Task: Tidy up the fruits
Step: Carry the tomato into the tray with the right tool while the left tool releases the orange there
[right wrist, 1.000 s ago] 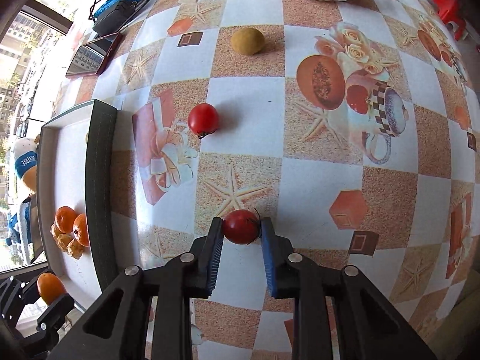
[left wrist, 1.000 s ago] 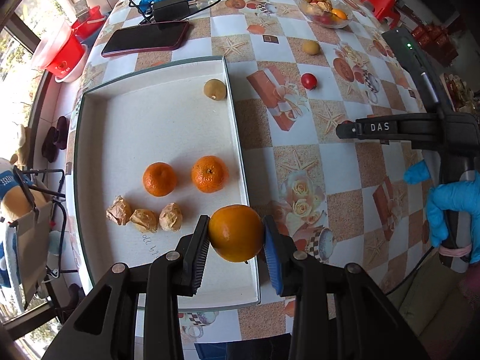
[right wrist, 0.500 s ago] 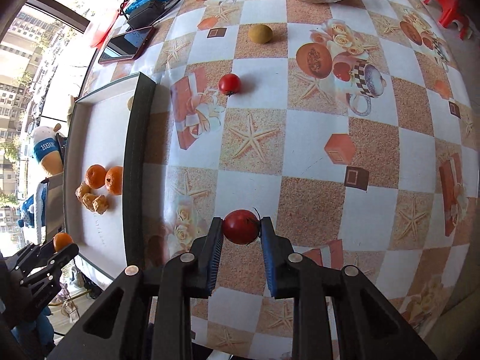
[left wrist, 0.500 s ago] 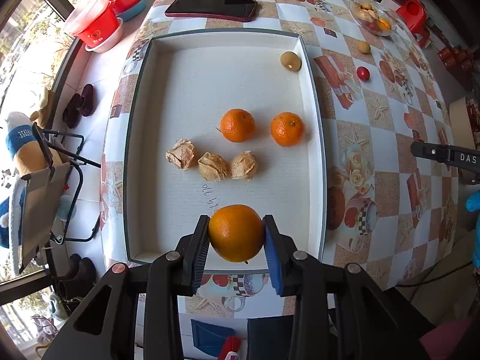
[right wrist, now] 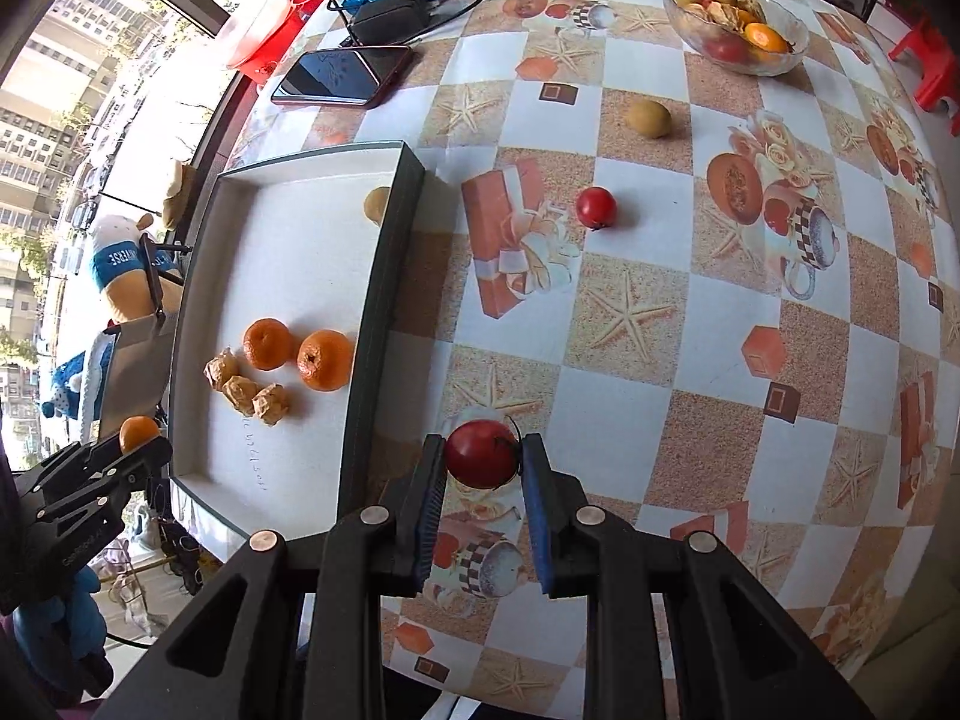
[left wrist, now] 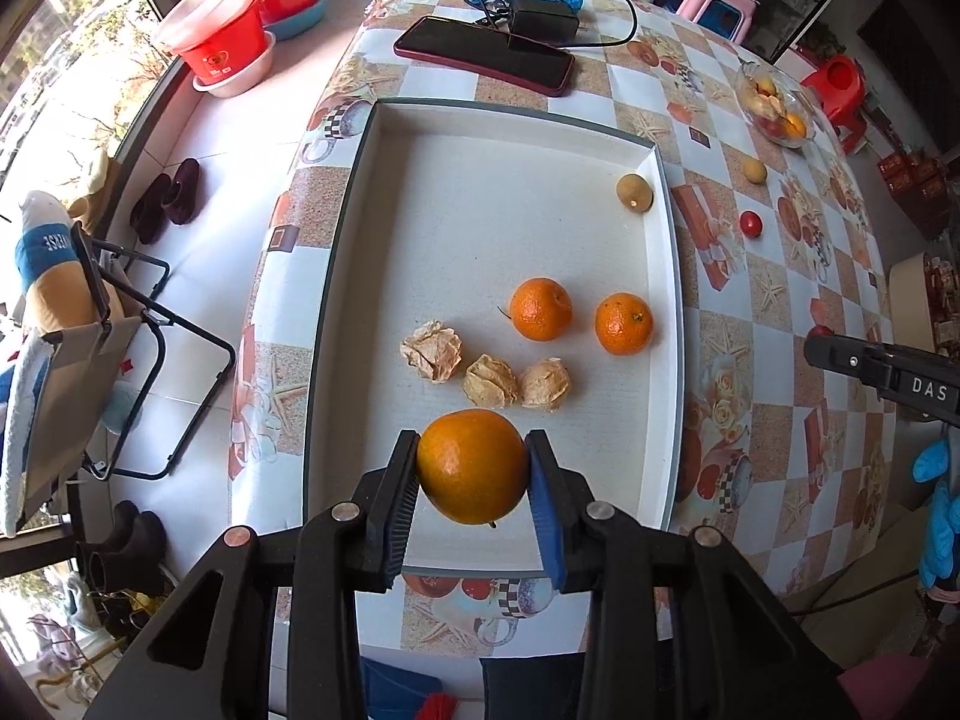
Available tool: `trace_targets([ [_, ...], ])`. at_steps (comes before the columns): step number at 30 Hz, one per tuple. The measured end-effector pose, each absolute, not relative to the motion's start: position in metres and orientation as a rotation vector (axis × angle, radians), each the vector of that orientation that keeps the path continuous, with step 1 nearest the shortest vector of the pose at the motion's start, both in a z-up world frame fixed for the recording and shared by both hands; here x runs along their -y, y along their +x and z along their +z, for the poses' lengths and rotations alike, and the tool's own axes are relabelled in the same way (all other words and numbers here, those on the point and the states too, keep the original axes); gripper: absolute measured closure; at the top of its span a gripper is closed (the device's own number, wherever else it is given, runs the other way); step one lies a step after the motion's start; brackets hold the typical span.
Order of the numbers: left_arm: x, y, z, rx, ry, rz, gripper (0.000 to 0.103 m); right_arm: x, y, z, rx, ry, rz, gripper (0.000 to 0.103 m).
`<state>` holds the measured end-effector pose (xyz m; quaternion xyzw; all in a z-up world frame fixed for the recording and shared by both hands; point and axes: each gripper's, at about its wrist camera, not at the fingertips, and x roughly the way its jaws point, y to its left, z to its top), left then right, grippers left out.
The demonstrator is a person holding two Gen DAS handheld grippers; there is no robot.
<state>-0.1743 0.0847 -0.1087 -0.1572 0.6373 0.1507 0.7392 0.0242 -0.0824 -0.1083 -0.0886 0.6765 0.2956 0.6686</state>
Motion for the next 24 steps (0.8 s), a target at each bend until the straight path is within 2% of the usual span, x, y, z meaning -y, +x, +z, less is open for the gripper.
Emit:
trace_targets([
  [12,-0.1,-0.15,-0.118,-1.382,-0.319,0.316,0.065,0.013,0.018,-0.103,-1.501,-0.27,0.763,0.077],
  [24,-0.102,-0.139,-0.144,-1.438,-0.336,0.294,0.065,-0.046,0.011,-0.114,-1.538,-0.308,0.825,0.077],
])
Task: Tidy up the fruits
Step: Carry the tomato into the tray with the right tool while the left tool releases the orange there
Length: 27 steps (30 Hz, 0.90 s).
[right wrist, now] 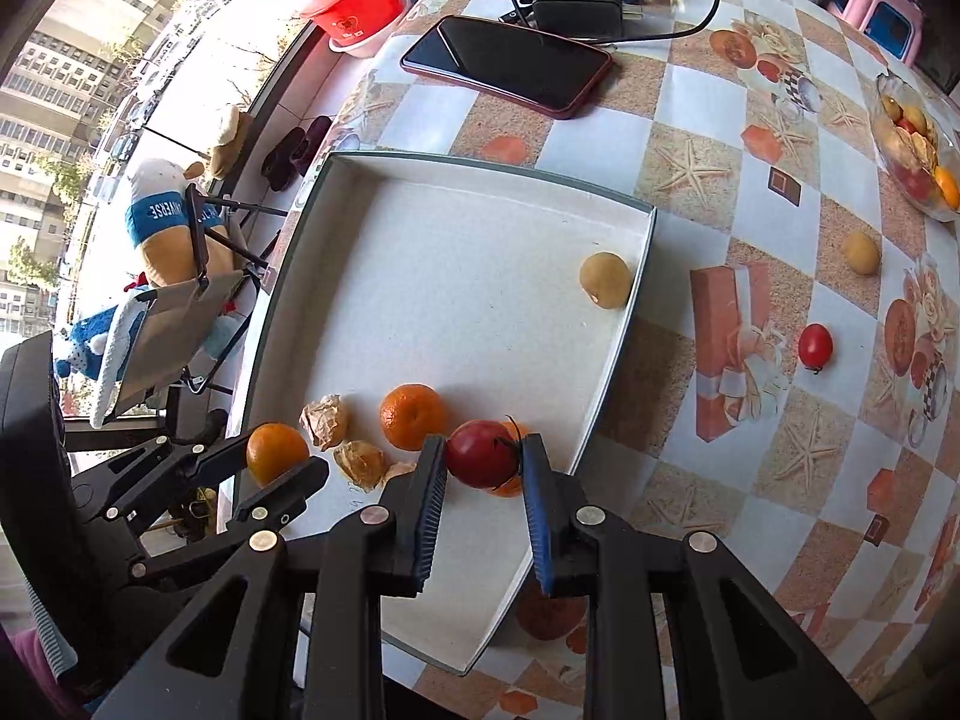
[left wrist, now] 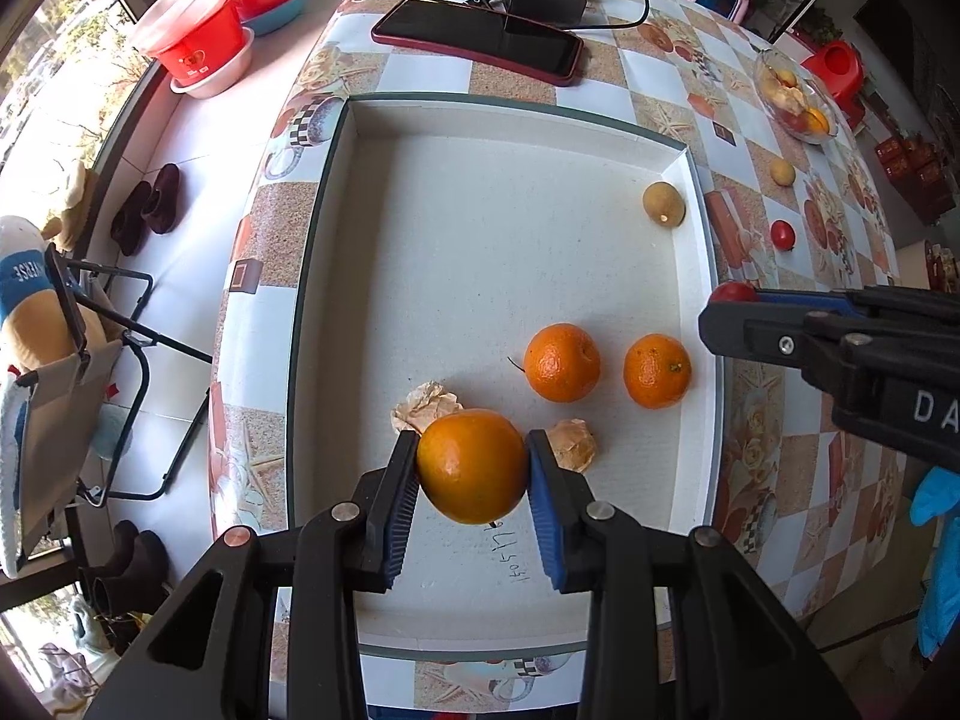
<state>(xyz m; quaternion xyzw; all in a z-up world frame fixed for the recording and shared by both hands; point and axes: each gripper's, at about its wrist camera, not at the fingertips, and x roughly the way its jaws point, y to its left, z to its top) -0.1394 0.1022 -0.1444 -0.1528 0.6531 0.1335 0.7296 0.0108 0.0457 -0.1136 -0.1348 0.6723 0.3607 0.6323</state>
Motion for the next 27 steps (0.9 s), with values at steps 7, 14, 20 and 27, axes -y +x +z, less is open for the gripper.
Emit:
trace_targets([
  [7,-0.103,-0.138,-0.153,-1.456,-0.353,0.291,0.065,-0.062,0.007,-0.132,-1.585,-0.332,0.815,0.077],
  [14,-0.102,-0.139,-0.157,-1.467,-0.358,0.281,0.065,-0.072,0.004,-0.144,-1.615,-0.362,0.822,0.077],
  [20,-0.098,-0.138,-0.152,-1.455,-0.308,0.302,0.032,-0.074,0.006,-0.145,-1.629,-0.348,0.816,0.076],
  [27,-0.095,-0.137,-0.149,-1.472,-0.29,0.305,0.025,-0.065,0.009,-0.135,-1.59,-0.33,0.809,0.015],
])
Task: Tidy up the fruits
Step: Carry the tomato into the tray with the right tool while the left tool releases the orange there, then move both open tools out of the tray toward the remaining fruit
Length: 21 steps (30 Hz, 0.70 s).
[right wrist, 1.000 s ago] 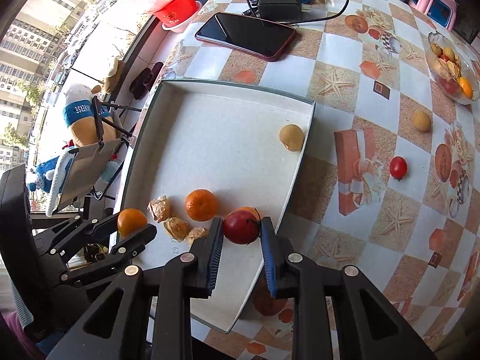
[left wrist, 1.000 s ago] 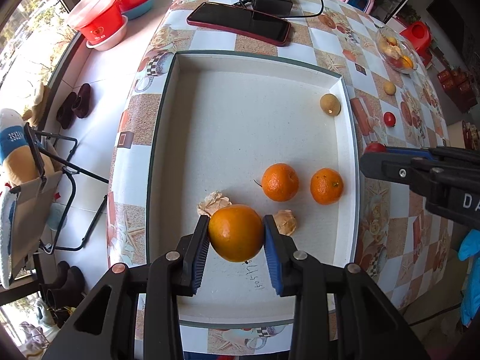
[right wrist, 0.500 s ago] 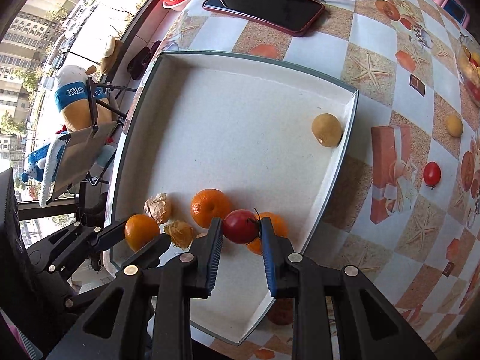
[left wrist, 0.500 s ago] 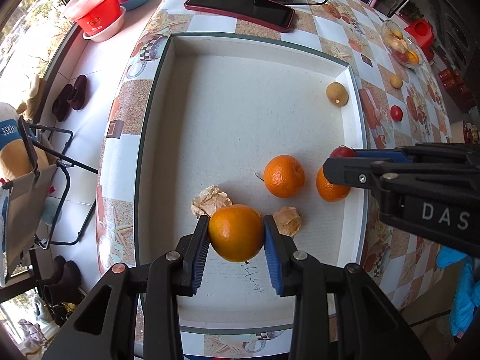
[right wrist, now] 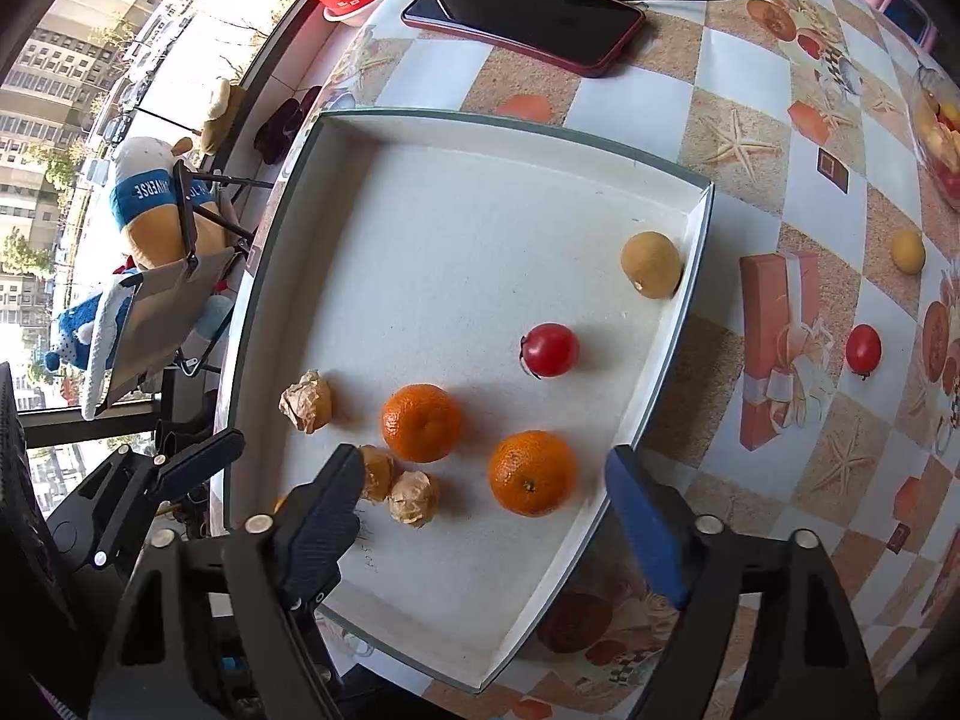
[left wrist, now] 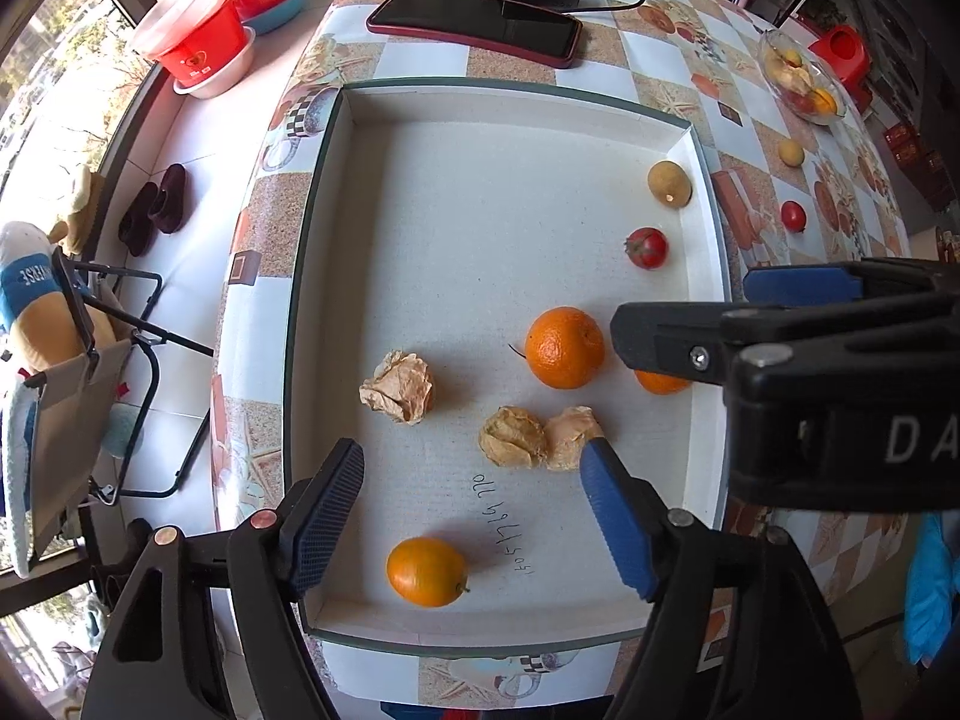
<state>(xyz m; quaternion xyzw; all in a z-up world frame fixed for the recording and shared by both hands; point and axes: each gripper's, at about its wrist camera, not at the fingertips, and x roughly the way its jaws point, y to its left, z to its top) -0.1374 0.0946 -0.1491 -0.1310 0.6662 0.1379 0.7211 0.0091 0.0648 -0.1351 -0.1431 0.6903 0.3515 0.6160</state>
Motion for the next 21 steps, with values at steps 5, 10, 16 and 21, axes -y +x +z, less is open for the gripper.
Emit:
trace_targets([
  [5,-0.087,-0.136,-0.148,-1.484,-0.274,0.303,0.025,-0.057,0.013,-0.128,-1.578,-0.316,0.798,0.015],
  [10,-0.078,-0.131,-0.144,-1.481,-0.253,0.287,0.025,-0.041,0.018,-0.126,-1.583,-0.302,0.777,0.007],
  [16,-0.065,-0.12,-0.137,-1.472,-0.23,0.267,0.025,-0.015,0.03,-0.124,-1.571,-0.266,0.715,0.0],
  [21,-0.052,-0.109,-0.13,-1.461,-0.206,0.243,0.025,0.012,0.043,-0.126,-1.583,-0.24,0.656,0.0],
])
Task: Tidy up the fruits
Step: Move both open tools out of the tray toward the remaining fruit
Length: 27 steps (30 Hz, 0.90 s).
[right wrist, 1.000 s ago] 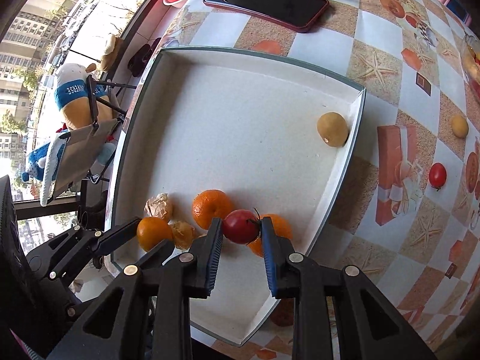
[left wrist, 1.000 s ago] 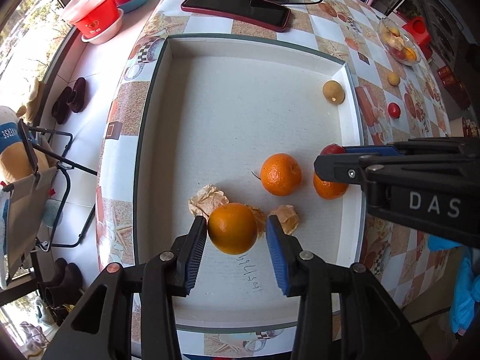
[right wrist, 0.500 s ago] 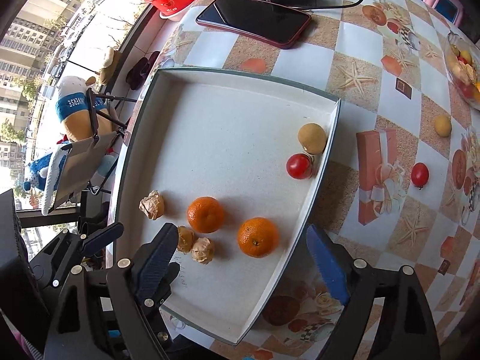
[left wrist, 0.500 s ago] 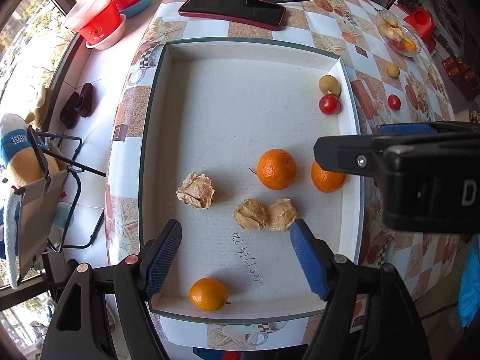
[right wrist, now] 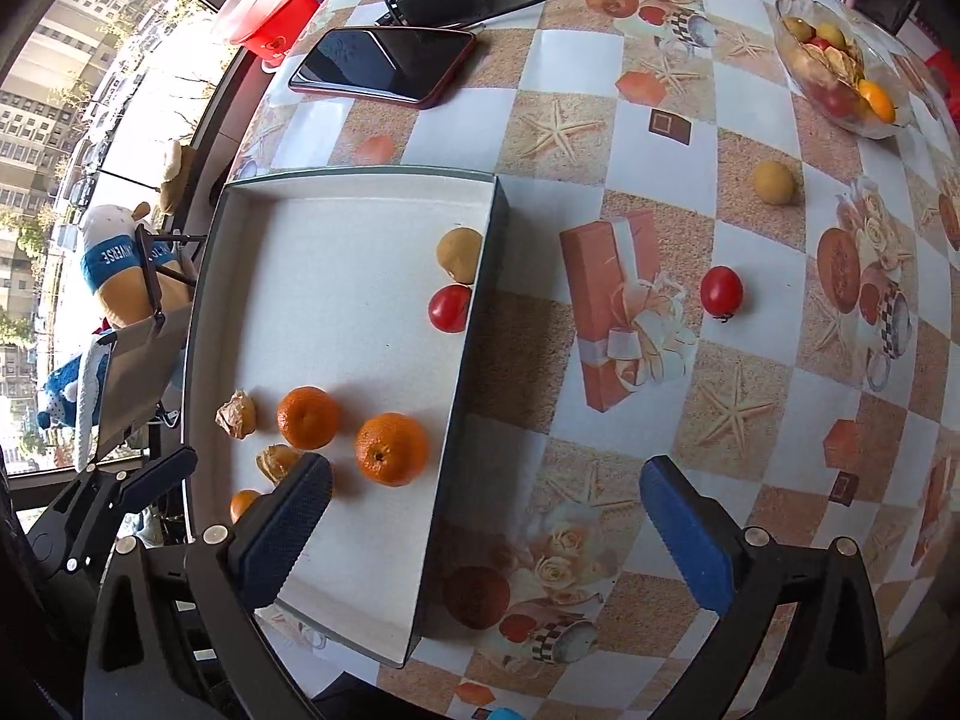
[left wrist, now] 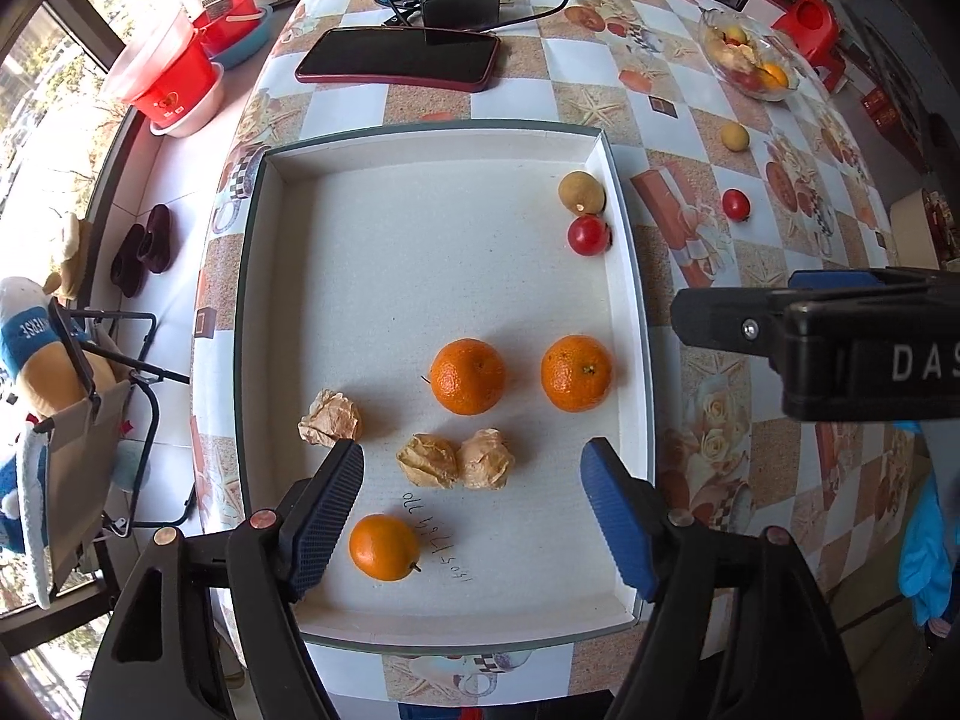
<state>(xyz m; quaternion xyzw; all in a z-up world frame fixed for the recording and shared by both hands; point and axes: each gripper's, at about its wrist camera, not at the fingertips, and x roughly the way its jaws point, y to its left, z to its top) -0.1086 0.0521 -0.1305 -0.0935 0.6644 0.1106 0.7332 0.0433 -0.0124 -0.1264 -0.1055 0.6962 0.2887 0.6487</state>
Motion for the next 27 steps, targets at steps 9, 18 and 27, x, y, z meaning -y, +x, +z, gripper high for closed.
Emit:
trace_targets([
  [9,-0.027,-0.089,-0.125,-1.457,-0.178,0.194,0.025,0.067,0.073,-0.136,-1.609,-0.173,0.531,0.0],
  [18,-0.008,-0.07,-0.122,-1.459,-0.179,0.143,0.025,0.115,0.125,-0.142,-1.596,-0.079,0.388,0.0],
  [27,0.0,-0.058,-0.124,-1.475,-0.202,0.123,0.025,0.112,0.176,-0.148,-1.562,-0.036,0.35,0.0],
])
